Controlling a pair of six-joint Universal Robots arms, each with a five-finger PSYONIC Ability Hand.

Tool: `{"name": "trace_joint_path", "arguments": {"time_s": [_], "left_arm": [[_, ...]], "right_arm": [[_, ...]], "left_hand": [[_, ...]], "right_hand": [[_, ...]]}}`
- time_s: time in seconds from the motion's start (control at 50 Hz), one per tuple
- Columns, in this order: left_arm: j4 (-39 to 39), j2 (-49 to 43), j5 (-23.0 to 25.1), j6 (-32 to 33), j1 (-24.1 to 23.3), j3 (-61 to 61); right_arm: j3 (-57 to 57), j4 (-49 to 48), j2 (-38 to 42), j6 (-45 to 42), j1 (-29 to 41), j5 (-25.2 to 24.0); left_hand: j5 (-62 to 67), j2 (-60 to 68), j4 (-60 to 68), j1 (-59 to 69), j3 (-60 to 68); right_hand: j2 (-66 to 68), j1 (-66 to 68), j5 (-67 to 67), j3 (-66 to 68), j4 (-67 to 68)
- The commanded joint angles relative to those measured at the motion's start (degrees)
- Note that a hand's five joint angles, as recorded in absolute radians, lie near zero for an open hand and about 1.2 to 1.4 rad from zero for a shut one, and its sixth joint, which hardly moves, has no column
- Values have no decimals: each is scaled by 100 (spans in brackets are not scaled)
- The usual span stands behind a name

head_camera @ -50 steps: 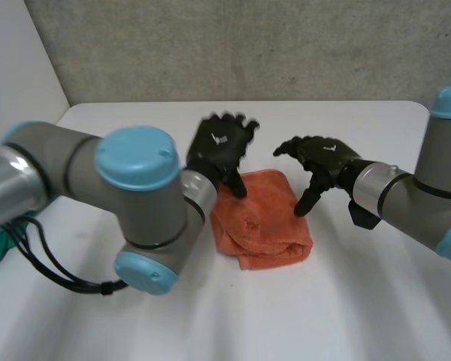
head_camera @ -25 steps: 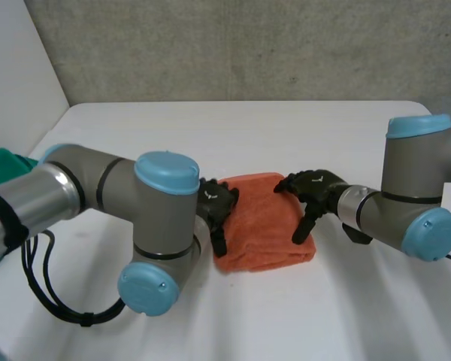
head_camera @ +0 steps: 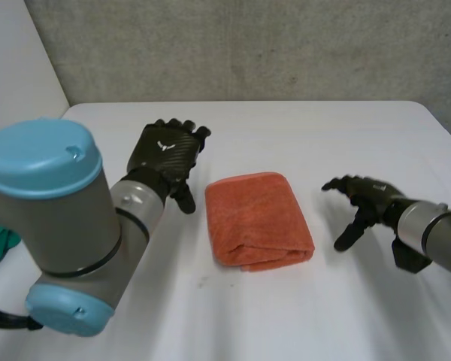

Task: Fold the laundry.

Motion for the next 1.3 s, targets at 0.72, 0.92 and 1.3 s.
{"name": "trace_joint_path", "arguments": {"time_s": [0.72,0.92,1.3], "left_arm": [[242,402,84,-546,314,-1137],[303,402,277,-546,322,-1128],[312,288,1851,-747,226,75]], "right_arm": [[-1434,-310,1879,803,1271,-434],[-2207,-301,2283,882,1385,-399],[-3930,-108,2995,241,1324,-390]], "left_hand": [[-250,-161,-156,23,-188],[-250,-161,-156,23,-188],[-250,-161,-156,23,-188]], "right_hand": [[2497,2712,2288,2466,2308],[6360,6575,6151,6329,6171],[6867,7082,6658,6835,6677]]}}
